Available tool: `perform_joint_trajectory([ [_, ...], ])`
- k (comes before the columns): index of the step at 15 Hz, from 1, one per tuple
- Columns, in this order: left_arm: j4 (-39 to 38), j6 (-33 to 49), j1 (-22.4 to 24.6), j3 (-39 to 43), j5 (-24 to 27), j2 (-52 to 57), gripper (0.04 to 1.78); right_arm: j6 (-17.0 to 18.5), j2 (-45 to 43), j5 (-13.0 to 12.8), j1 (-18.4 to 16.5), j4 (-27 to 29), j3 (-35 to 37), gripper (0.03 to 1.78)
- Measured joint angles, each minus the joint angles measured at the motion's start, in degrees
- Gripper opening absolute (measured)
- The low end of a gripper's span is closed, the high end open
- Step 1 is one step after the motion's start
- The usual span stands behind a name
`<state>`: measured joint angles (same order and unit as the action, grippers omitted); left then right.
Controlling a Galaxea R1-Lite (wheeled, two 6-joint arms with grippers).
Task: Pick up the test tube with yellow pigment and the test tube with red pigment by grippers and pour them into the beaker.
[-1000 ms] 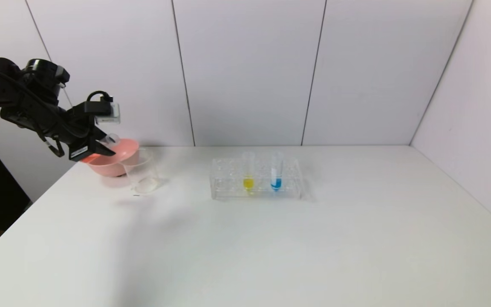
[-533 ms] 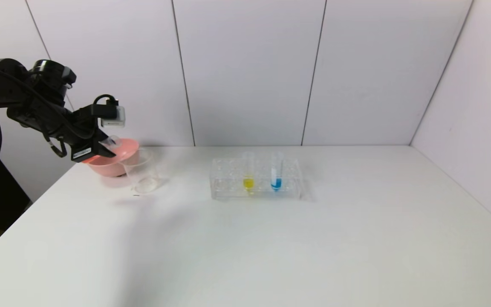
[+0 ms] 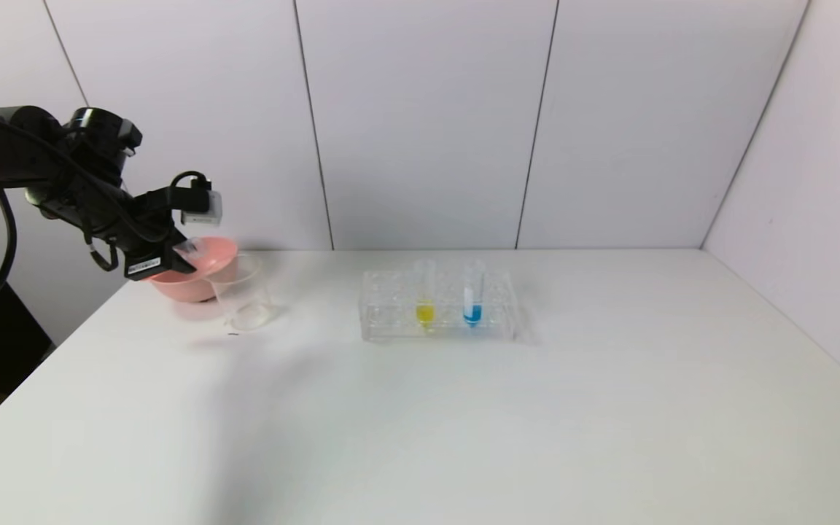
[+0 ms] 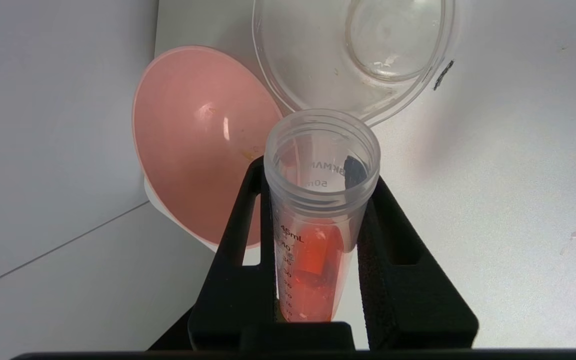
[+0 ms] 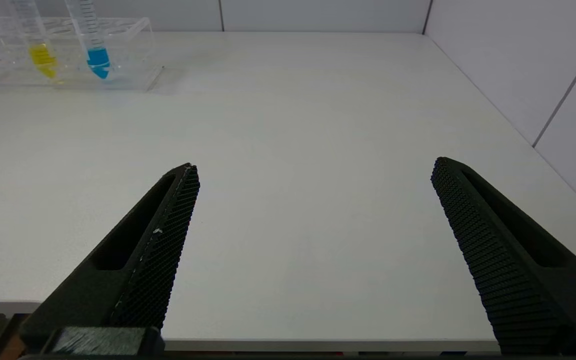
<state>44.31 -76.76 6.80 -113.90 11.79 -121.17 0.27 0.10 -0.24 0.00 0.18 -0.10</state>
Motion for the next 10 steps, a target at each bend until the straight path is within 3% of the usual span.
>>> perform_joint_trajectory([
  [10,-1.1,-0.2,-1.2,0.0,-1.9,-0.2,0.47,0.0,0.0,0.0,0.0,0.0,0.0,1.7],
])
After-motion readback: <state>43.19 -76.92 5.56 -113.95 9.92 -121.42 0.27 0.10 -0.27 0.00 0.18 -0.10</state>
